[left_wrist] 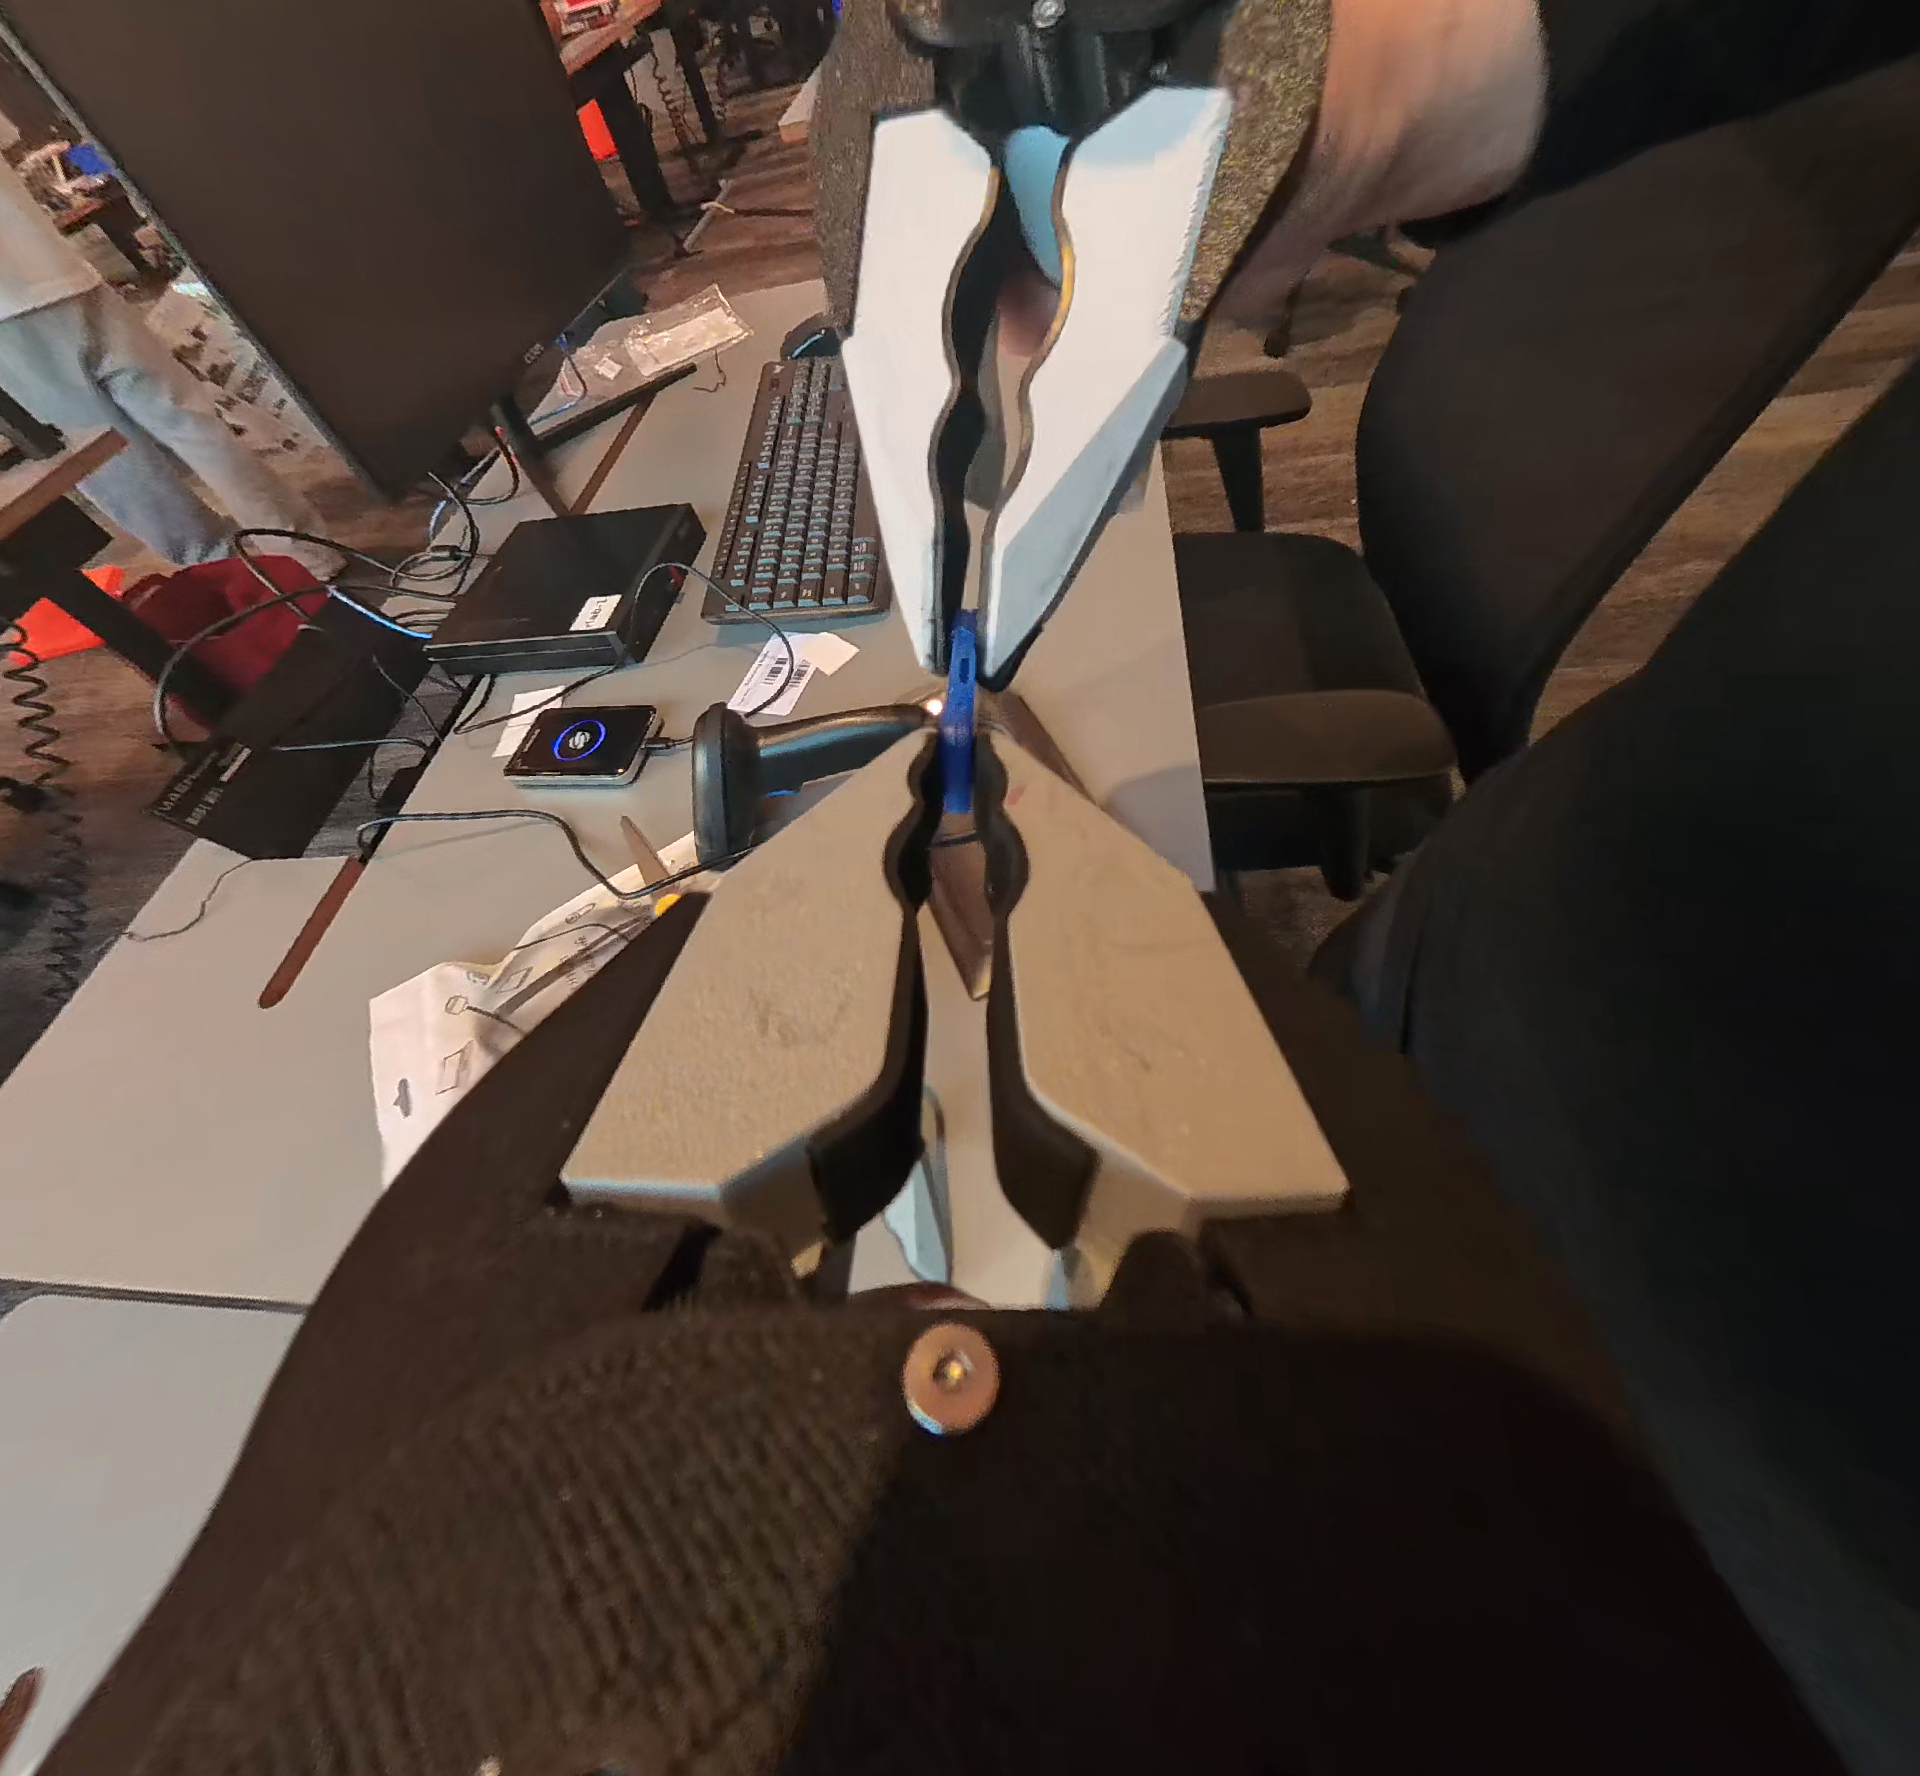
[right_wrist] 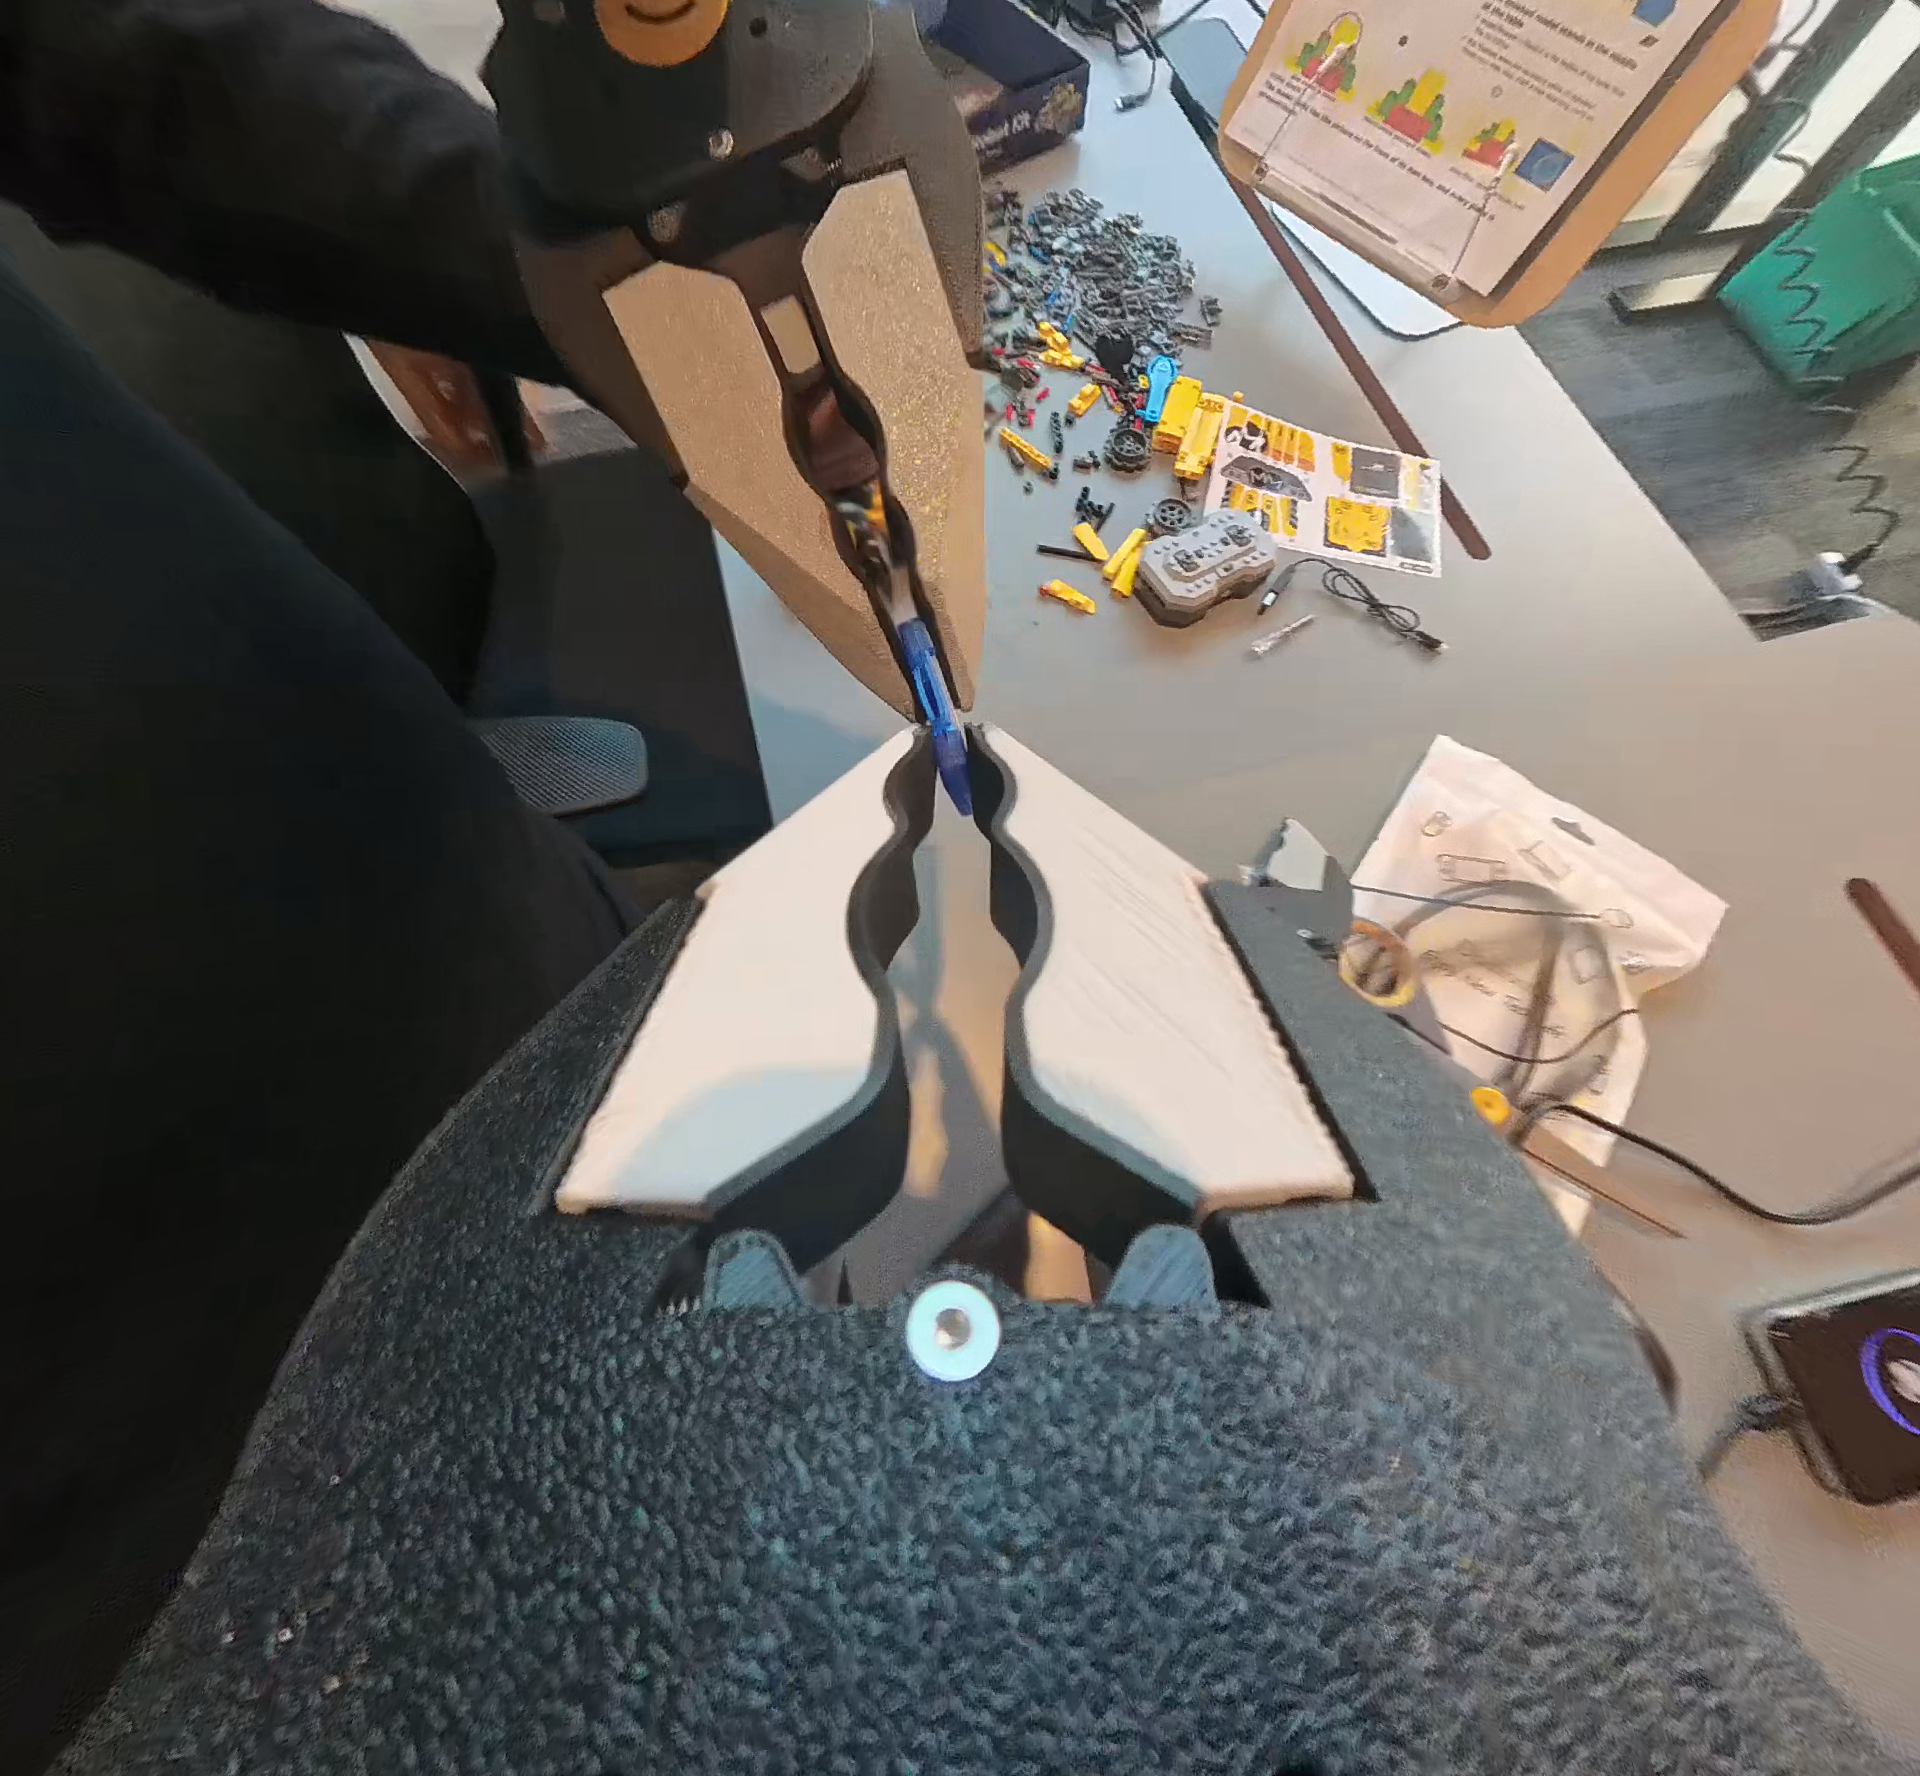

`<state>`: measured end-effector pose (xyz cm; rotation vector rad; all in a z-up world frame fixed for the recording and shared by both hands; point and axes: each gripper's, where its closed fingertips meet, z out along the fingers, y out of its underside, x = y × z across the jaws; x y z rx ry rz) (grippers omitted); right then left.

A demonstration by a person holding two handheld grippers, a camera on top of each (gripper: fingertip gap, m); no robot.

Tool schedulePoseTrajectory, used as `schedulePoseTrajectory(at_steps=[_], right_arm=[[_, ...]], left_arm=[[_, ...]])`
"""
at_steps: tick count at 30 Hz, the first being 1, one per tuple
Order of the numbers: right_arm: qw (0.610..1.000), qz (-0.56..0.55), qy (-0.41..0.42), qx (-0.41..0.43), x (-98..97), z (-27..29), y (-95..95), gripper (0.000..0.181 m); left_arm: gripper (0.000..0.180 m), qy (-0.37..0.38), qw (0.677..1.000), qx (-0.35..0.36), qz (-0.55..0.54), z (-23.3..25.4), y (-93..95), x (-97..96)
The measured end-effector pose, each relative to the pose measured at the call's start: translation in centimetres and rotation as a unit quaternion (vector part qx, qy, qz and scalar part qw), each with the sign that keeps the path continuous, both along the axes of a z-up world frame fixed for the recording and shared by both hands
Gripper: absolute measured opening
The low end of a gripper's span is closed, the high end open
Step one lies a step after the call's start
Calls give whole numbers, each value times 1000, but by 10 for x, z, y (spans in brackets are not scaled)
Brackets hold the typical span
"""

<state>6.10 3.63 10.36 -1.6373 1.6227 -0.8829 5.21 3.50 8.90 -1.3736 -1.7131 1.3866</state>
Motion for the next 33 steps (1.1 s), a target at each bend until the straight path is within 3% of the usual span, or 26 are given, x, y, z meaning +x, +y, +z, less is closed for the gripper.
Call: schedulePoseTrajectory(at_steps=[18, 33], right_arm=[[989, 47, 47, -134, 7, 0, 14, 7], [987, 79, 65, -126, 6, 4, 22, 3]], left_arm=[[2, -19, 999, 4, -26, 1, 12, -2], [2, 3, 998, -14, -60, 7, 20, -4]])
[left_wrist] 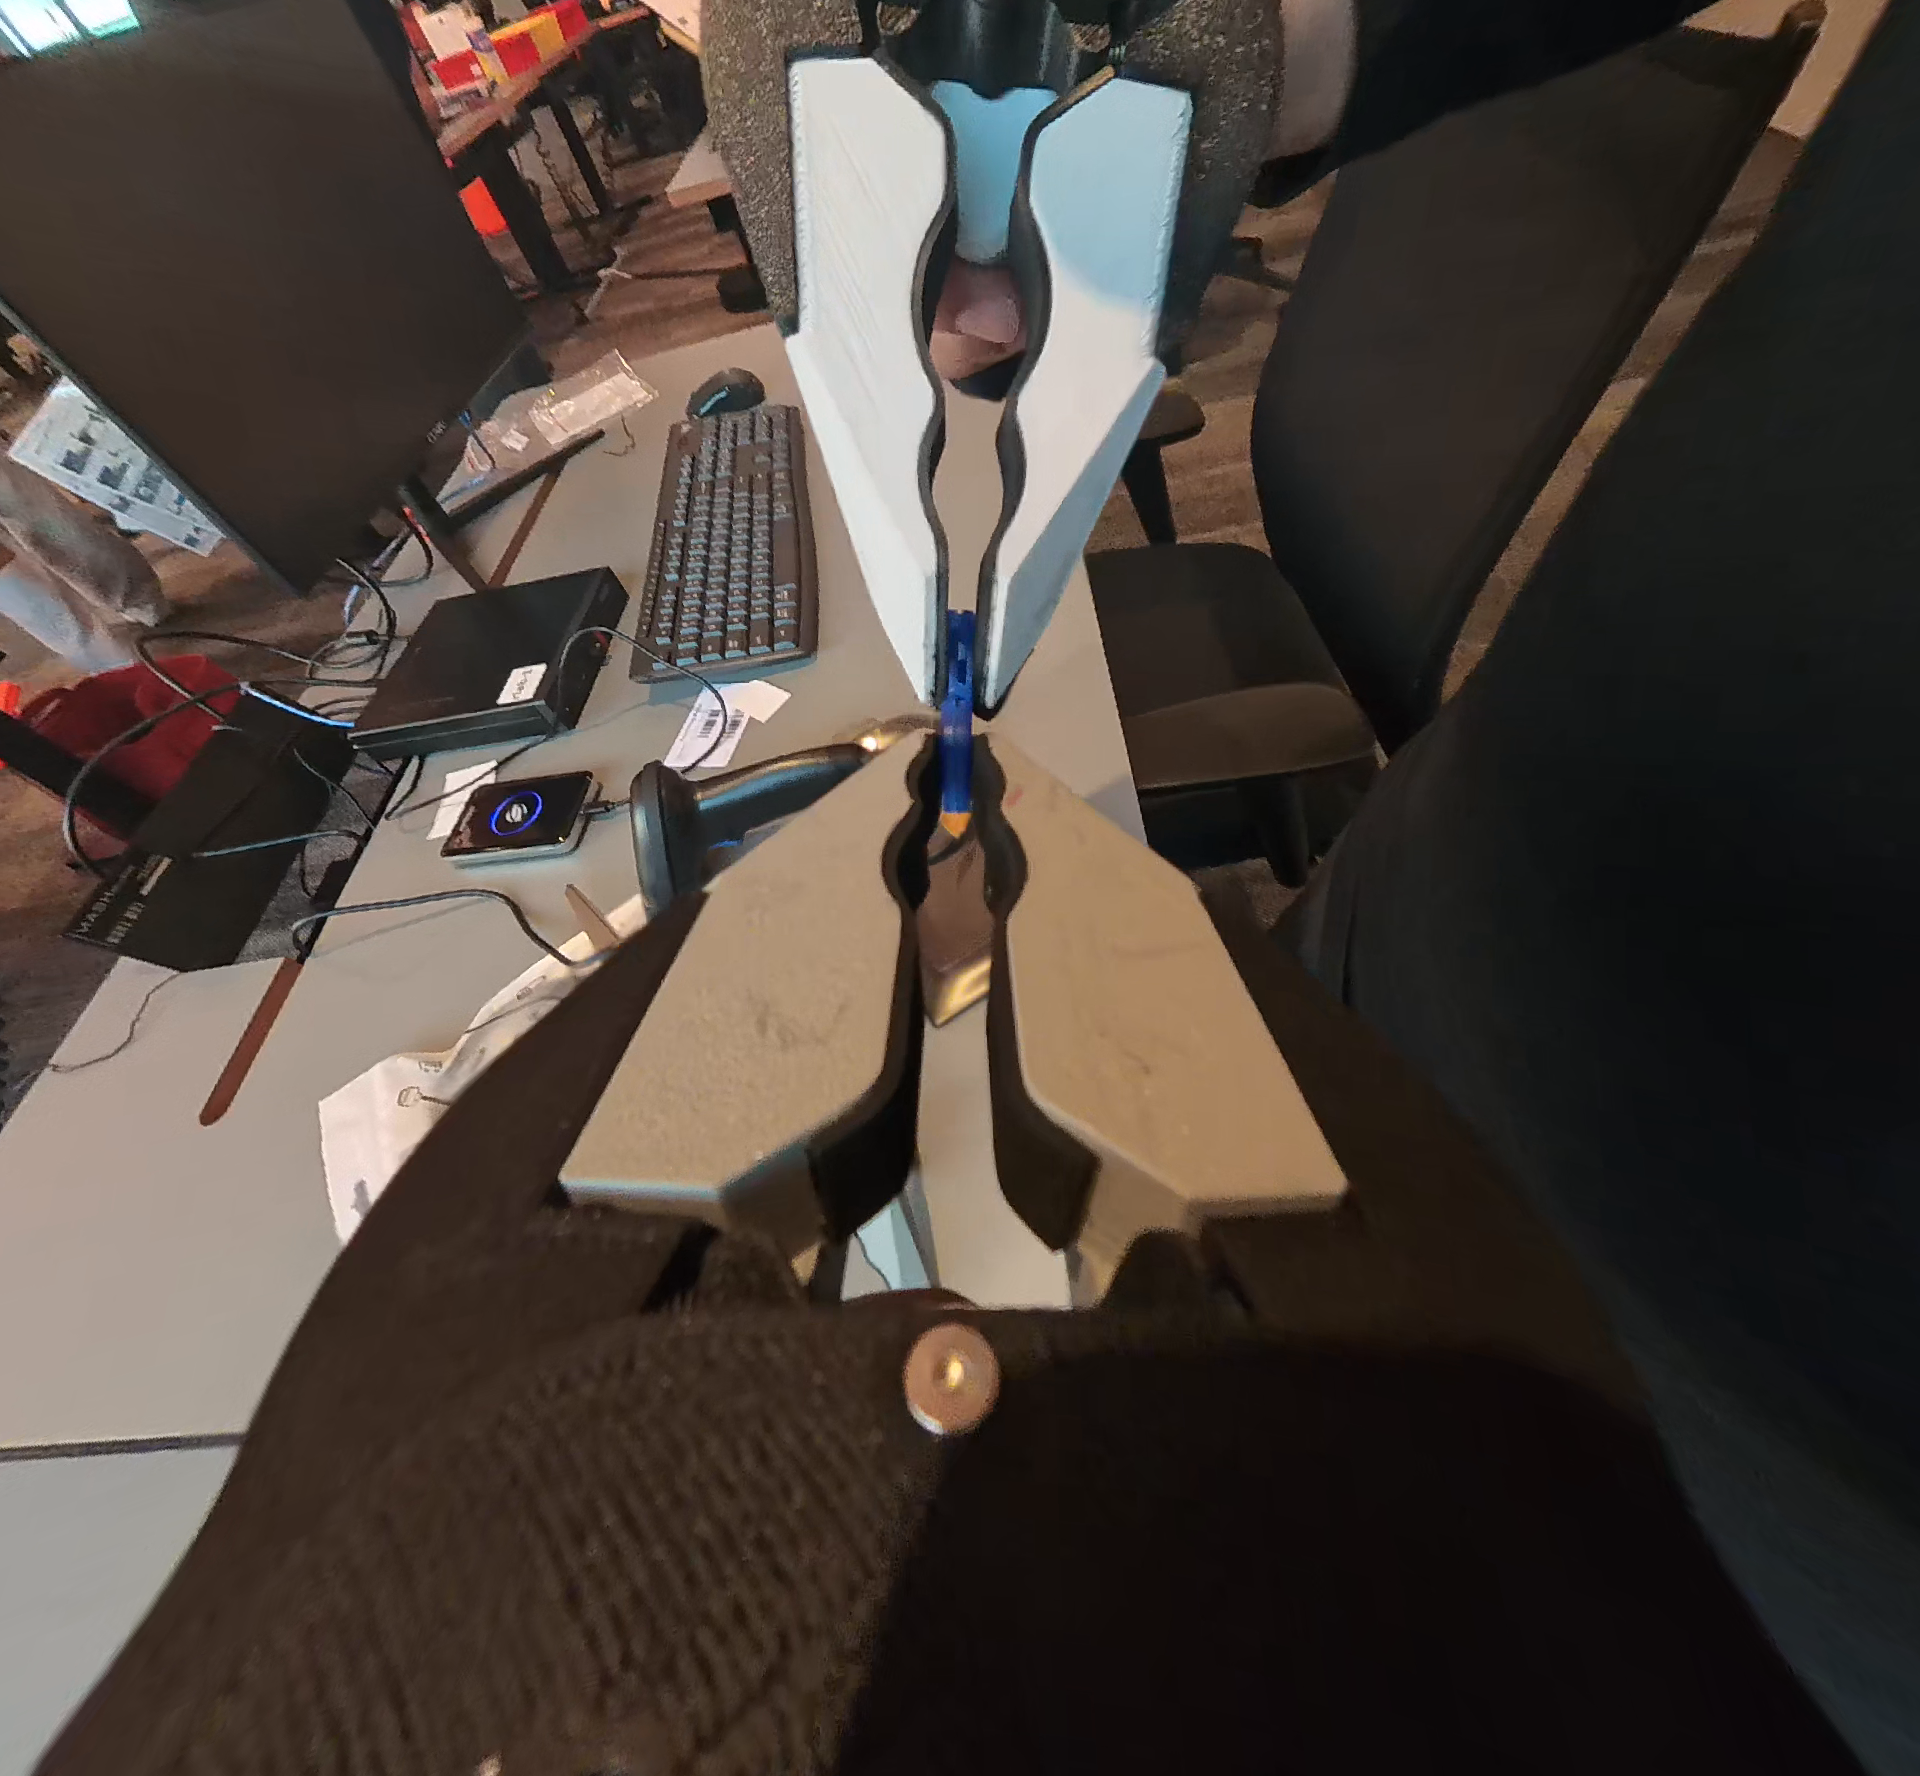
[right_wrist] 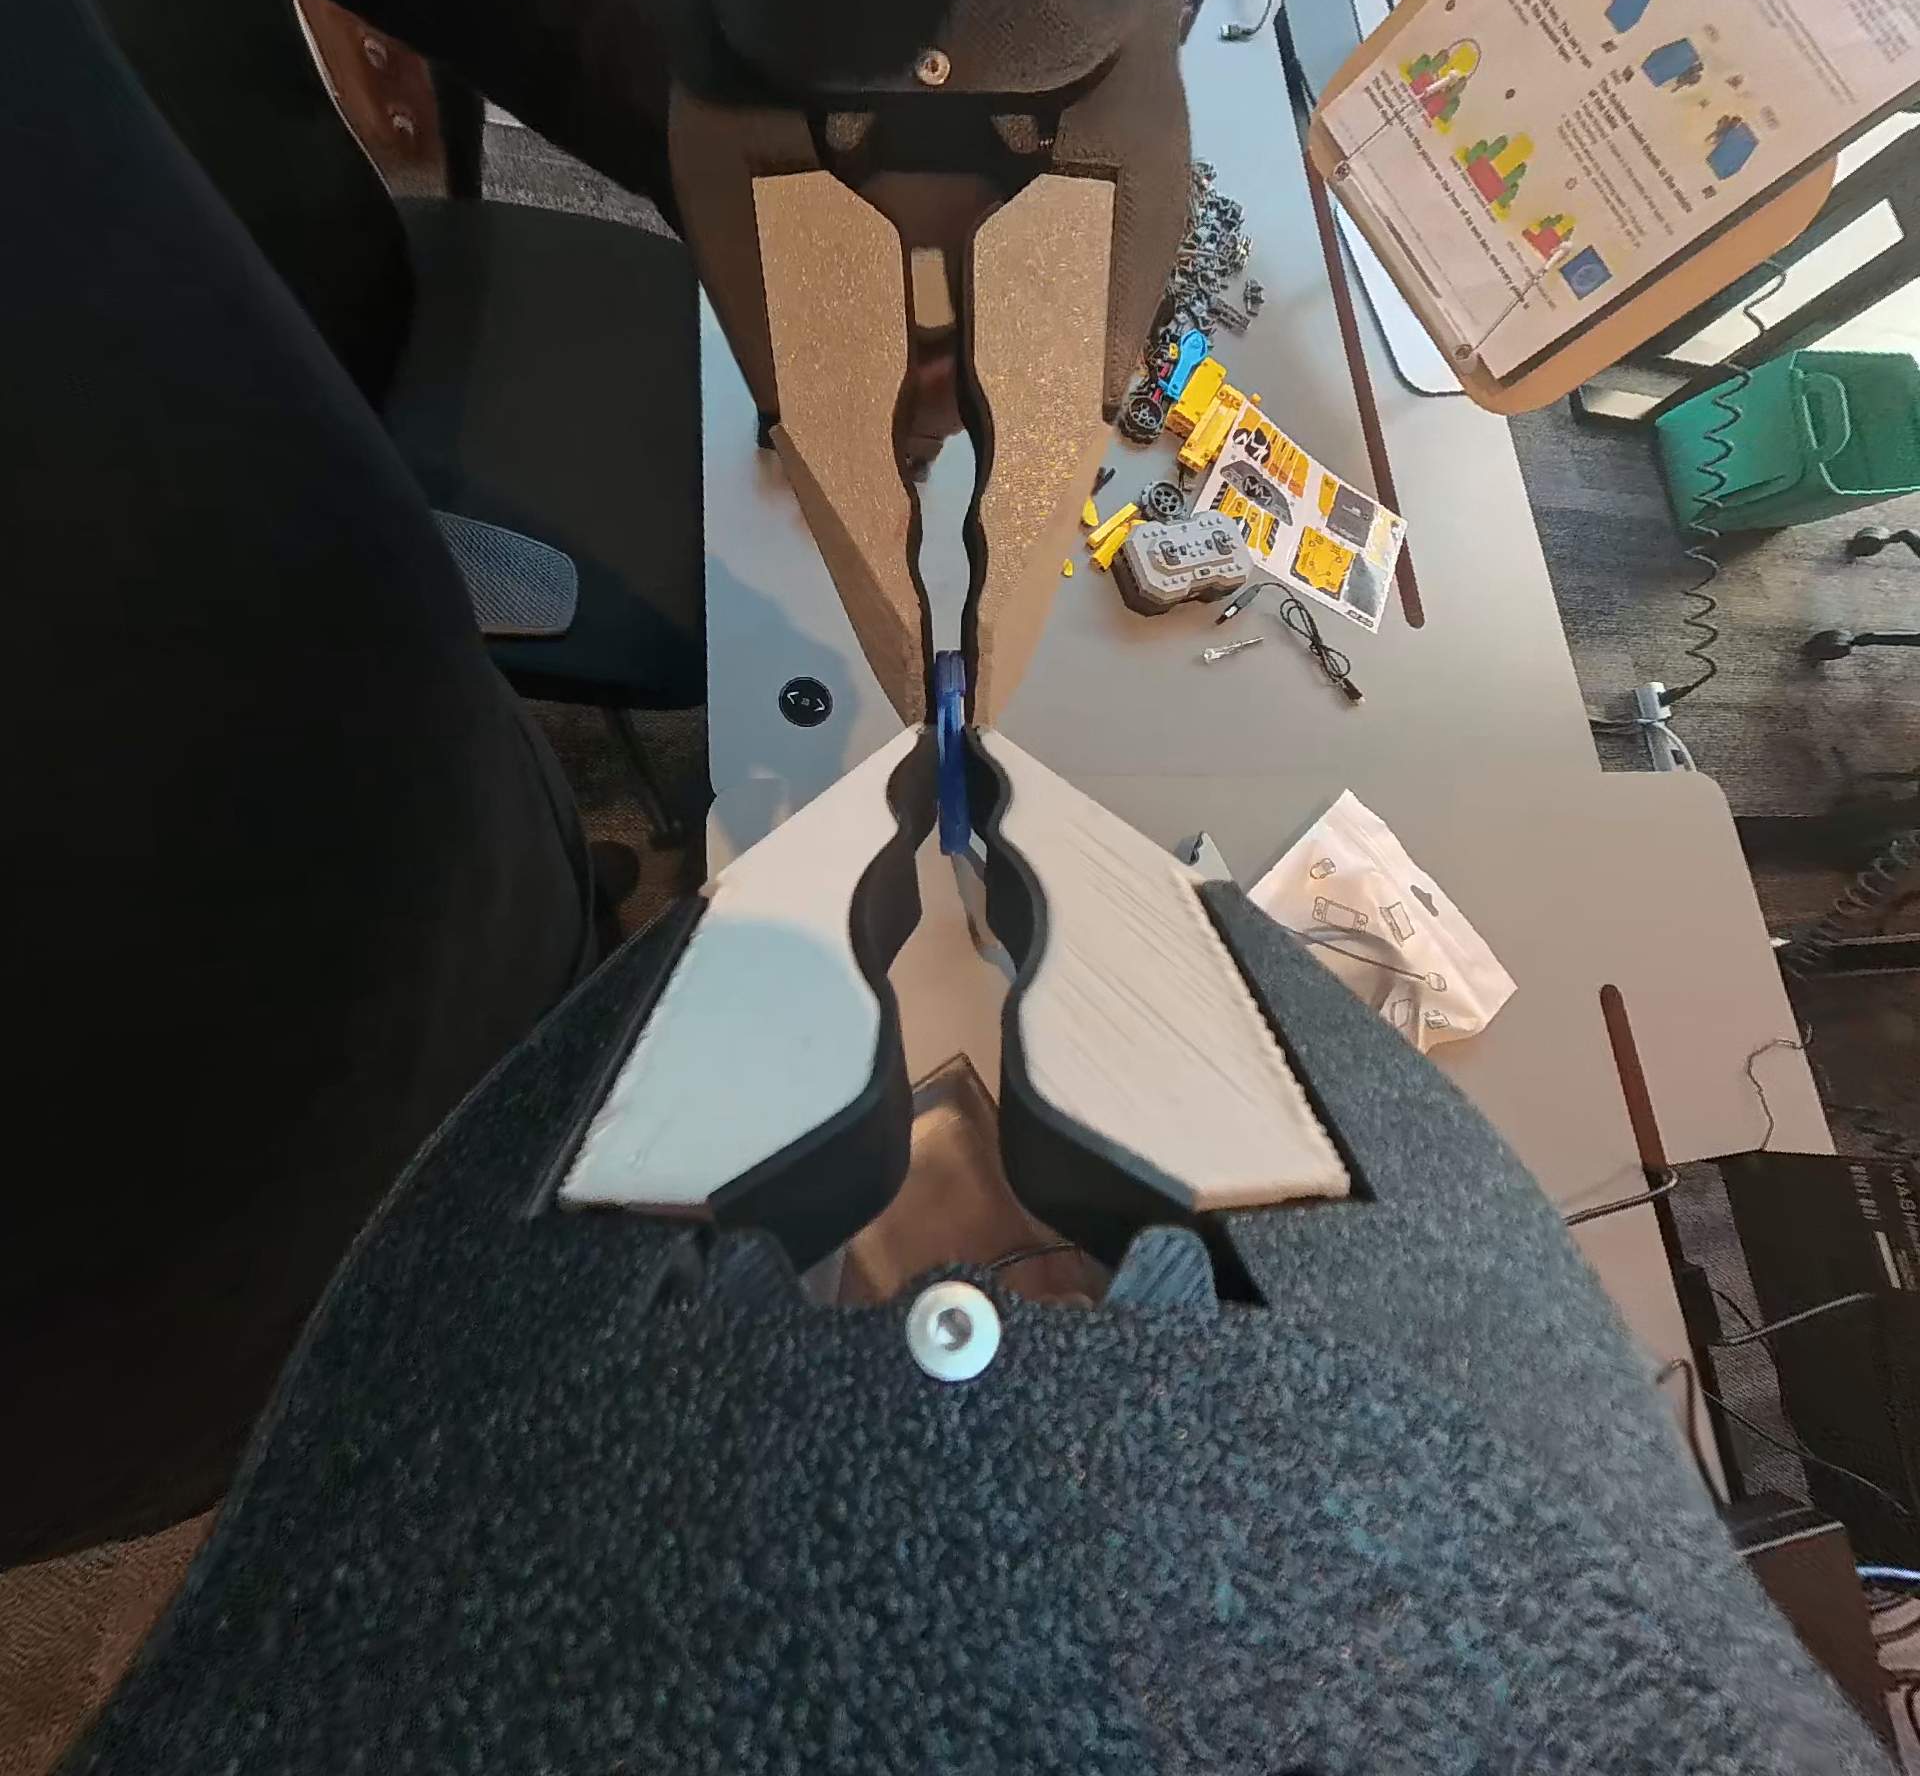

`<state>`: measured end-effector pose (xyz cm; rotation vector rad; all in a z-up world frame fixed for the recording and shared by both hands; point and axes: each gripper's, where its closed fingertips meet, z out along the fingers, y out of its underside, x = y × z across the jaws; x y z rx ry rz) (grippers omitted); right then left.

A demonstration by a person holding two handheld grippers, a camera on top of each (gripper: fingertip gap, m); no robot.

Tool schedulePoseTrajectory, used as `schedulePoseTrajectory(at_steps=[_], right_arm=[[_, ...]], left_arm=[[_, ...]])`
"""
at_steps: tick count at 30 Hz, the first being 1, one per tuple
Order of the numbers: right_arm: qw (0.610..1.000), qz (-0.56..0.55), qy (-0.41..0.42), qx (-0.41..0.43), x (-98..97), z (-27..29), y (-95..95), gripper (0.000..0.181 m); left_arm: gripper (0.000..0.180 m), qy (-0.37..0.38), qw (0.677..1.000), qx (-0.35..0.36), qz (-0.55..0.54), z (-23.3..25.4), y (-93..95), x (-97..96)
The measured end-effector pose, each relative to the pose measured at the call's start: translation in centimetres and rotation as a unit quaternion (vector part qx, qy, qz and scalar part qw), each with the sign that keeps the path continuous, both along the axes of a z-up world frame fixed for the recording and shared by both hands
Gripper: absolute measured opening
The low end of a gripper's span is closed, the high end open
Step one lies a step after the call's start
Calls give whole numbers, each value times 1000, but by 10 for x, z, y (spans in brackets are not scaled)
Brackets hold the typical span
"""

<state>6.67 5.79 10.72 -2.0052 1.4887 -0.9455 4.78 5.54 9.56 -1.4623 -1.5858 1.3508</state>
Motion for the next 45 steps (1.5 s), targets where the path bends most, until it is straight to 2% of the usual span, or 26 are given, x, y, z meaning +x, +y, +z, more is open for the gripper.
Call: schedulePoseTrajectory(at_steps=[8, 13, 19, 24, 27, 32, 35, 38, 42, 45], right_arm=[[999, 7, -2, 39, -5, 0, 7, 3], [997, 4, -34, 63, -7, 18, 12, 6], [986, 5, -81, 146, -8, 35, 20, 7], [995, 22, -57, 78, -10, 38, 32, 3], [988, 29, -52, 142, -12, 39, 40, 3], [968, 7, -67, 242, -14, 31, 36, 5], [949, -25, -69, 307, -13, 25, 28, 6], [954, -58, -71, 286, -11, 18, 22, 8], [901, -96, -87, 414, -11, 18, 21, 9], [868, -112, -114, 471, -11, 20, 17, 10]], left_arm=[[3, -33, 999, -33, -16, -1, 6, -9], [3, -17, 999, -32, -12, 12, 7, -9], [3, -7, 998, -54, -30, 28, 15, -11], [3, 10, 997, -15, -79, 33, 29, -14], [3, 12, 995, -11, -101, 35, 38, -14], [3, -16, 996, -36, -78, 28, 33, -19], [3, -12, 998, -24, -52, 23, 29, -17], [3, -25, 999, -34, -22, 16, 20, -13], [2, -41, 997, -69, -2, 12, 19, -13], [2, -48, 995, -85, 11, 15, 16, -10]])
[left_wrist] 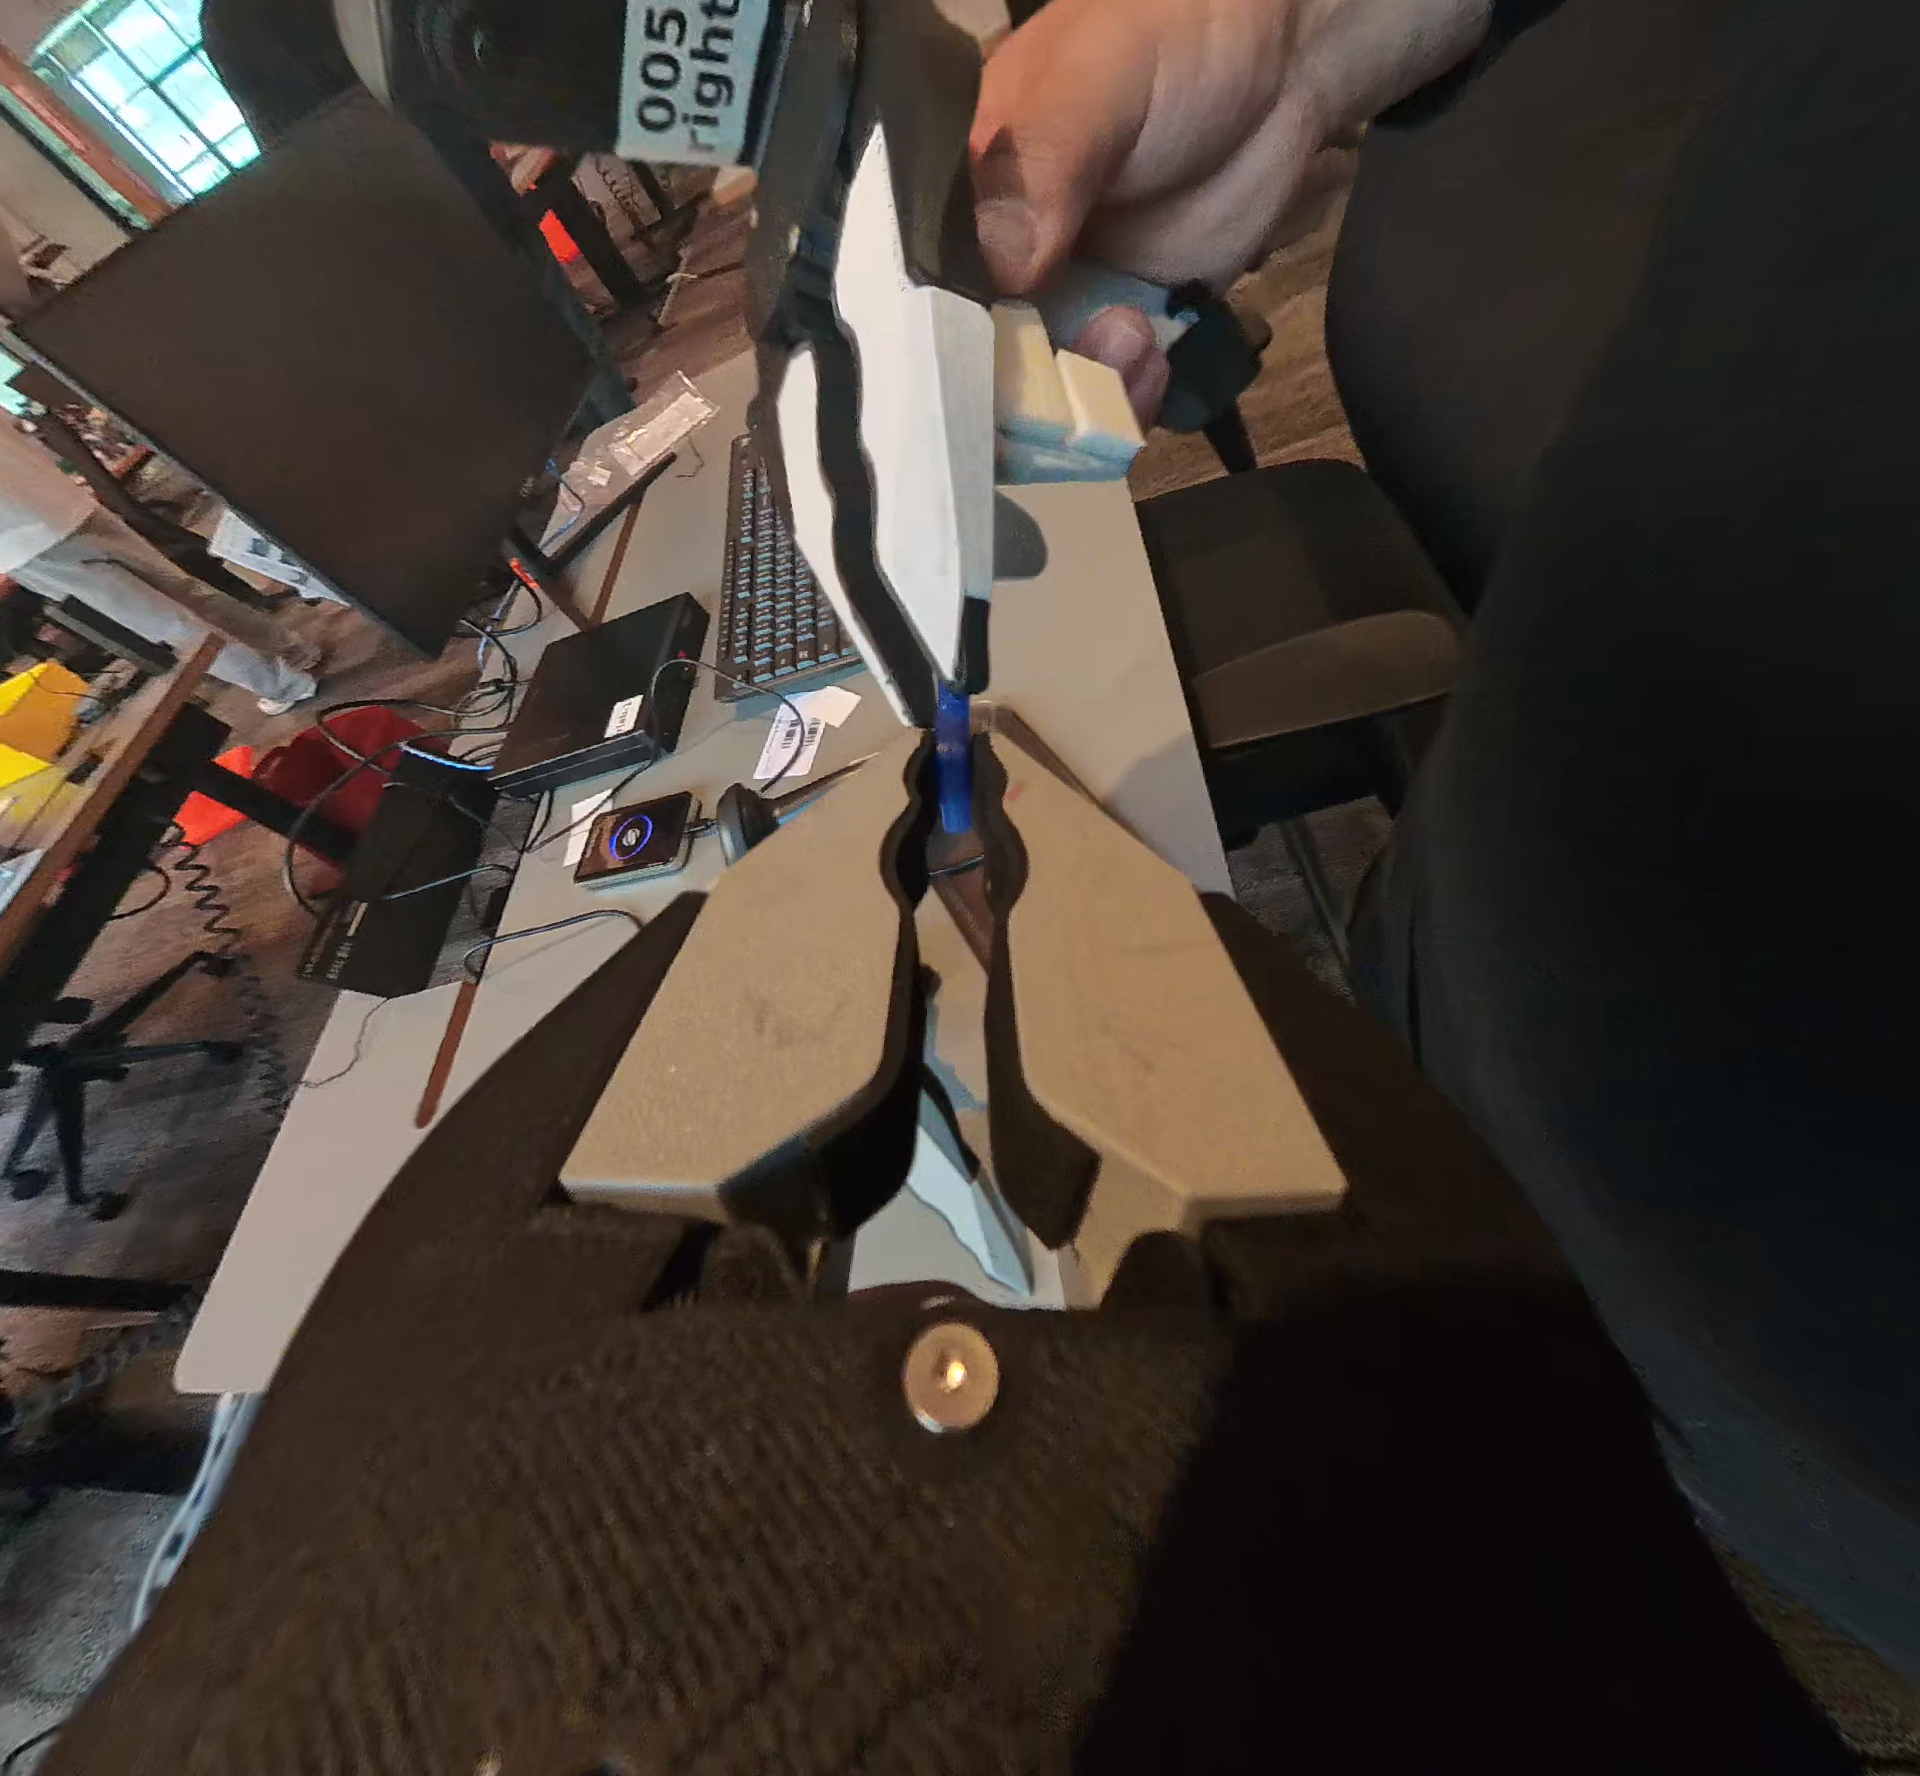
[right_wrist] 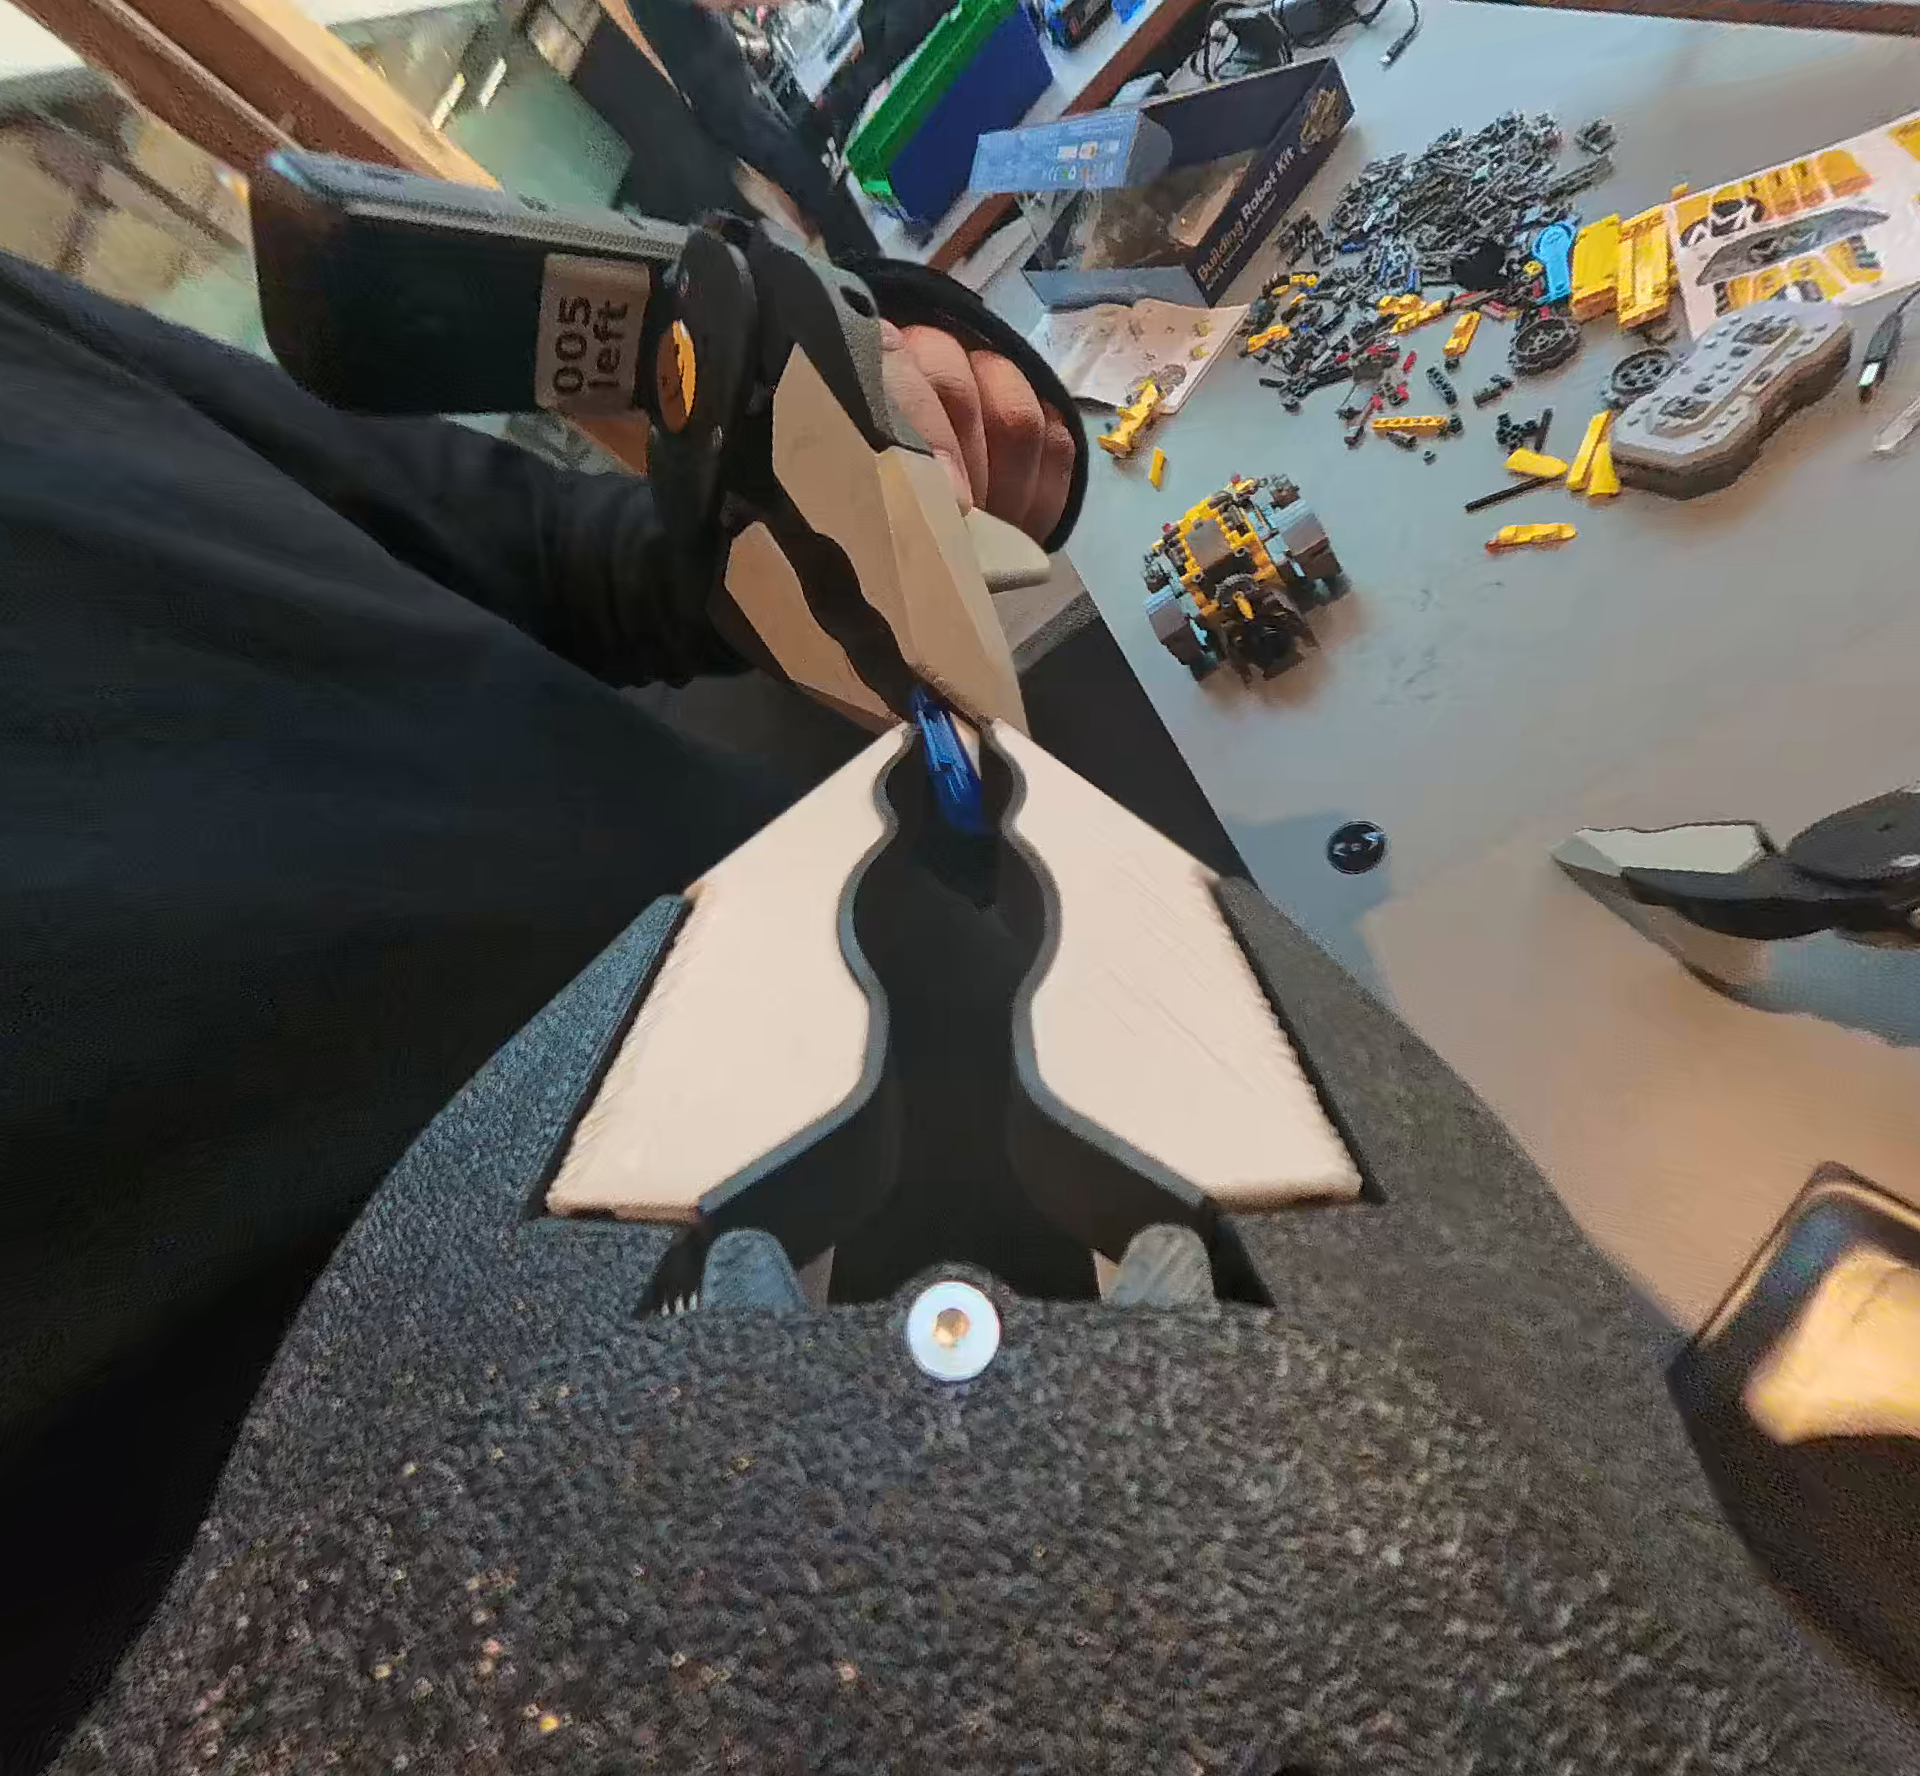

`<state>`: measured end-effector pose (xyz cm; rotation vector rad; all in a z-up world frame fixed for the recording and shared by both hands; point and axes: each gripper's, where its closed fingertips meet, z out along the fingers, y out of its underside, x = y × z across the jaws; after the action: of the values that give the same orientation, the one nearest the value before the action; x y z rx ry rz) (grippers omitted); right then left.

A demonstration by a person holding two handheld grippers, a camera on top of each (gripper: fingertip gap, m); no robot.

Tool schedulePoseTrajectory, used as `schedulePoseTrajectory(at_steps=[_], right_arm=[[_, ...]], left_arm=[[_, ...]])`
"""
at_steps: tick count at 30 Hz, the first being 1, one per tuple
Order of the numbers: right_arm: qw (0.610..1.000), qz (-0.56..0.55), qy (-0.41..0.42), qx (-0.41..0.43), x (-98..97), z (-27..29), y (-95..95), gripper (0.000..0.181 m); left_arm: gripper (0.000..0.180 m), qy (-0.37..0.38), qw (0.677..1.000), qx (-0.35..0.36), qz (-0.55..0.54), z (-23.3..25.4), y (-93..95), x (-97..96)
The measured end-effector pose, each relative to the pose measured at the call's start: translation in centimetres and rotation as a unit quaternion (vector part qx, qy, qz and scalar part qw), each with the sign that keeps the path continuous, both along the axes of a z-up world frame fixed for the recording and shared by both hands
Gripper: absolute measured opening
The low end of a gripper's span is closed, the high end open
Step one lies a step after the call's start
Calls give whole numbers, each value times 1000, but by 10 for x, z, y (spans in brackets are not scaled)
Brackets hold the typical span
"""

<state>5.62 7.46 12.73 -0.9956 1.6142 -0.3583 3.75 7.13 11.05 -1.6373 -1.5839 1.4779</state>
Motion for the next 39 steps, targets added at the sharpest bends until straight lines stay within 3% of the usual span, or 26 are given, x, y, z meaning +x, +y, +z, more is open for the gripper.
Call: schedulePoseTrajectory(at_steps=[3, 5, 9, 12, 14, 16, 19, 22, 25, 32, 39], right_arm=[[1000, -11, 14, 21, 0, -4, -2, 10], [999, -8, 13, 39, 2, -2, 2, 0], [993, -4, 4, 116, 5, -1, 6, 0], [996, -3, -10, 88, 5, 5, 1, 0], [998, -21, -1, 66, 2, 6, -10, 3], [998, -45, 6, 45, -4, 9, -22, 29], [996, -35, 3, 76, -7, 16, -17, 36], [996, -34, 42, 68, -8, 3, -14, 35], [996, -33, 27, 73, -5, 5, -11, 33], [998, -24, 55, 2, -6, -4, -10, 20], [992, -47, 21, 115, -7, -10, -6, 19]], left_arm=[[2, -13, 1000, -3, 5, -3, -2, 1], [2, -25, 1000, -5, 6, -9, 0, 0], [2, -35, 999, -13, 1, -8, 4, -1], [2, -11, 1000, -2, 1, -5, 0, -1], [3, 3, 1000, -2, -2, 1, -1, -2], [2, 3, 1000, -11, -1, 5, -1, -3], [3, -8, 1000, -22, 6, 2, -4, -3], [2, -12, 999, -33, 15, 2, -8, -2], [3, -18, 999, -39, 19, 3, -9, -4], [3, -23, 999, -28, 8, -1, -9, -7], [3, -54, 998, -30, -8, -7, -2, -7]])
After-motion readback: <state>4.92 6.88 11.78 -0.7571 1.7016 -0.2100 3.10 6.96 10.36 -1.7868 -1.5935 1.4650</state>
